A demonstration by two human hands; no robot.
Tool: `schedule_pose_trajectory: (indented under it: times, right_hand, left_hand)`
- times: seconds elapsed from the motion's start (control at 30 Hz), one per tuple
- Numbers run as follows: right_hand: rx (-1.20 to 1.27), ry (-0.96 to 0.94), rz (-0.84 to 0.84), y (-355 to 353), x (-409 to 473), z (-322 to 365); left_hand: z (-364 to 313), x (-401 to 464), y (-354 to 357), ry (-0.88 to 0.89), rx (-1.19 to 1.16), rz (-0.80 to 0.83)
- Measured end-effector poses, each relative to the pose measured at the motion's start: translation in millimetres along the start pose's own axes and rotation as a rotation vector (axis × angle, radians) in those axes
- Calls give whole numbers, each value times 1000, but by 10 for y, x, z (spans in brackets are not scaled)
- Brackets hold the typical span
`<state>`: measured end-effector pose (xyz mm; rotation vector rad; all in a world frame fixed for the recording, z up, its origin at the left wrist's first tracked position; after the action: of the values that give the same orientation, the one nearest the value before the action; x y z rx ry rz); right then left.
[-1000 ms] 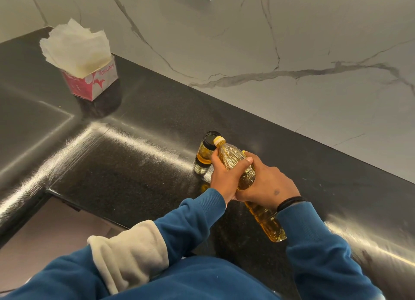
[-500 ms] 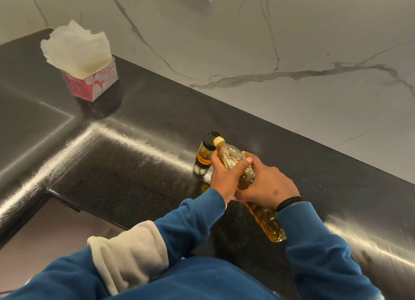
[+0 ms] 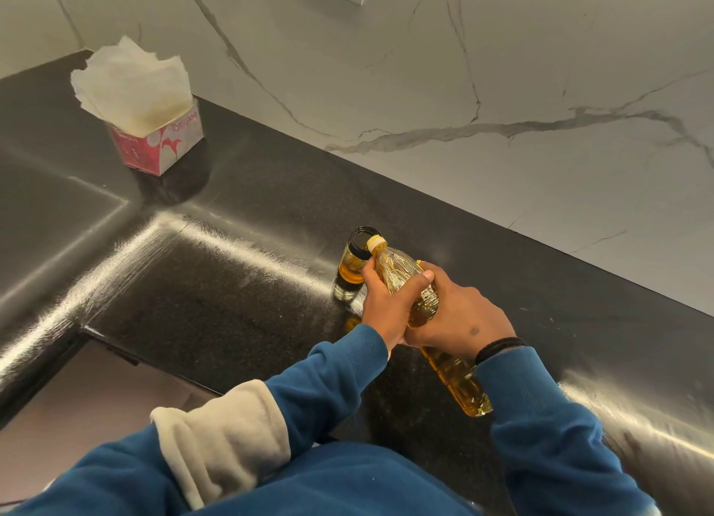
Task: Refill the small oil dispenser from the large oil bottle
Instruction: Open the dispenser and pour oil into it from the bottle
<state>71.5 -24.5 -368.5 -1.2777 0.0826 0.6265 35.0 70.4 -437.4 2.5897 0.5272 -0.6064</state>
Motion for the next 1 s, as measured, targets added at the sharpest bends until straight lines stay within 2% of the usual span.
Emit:
schedule_pose_trajectory:
  times: [1.0]
  right_hand:
    - [3, 7, 9, -23, 10, 7]
  left_hand:
    - [-104, -112, 25, -48, 11, 12]
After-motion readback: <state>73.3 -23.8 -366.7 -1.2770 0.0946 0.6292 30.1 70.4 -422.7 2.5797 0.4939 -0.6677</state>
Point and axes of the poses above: each hand's wrist, its own x-axis towards the middle knuckle, its own y-axis out of the palm, z = x × y, the point moved 4 cm from there along x, towards the middle knuckle, and after that the axes turned 6 degrees about x, right-handed, at the moved point
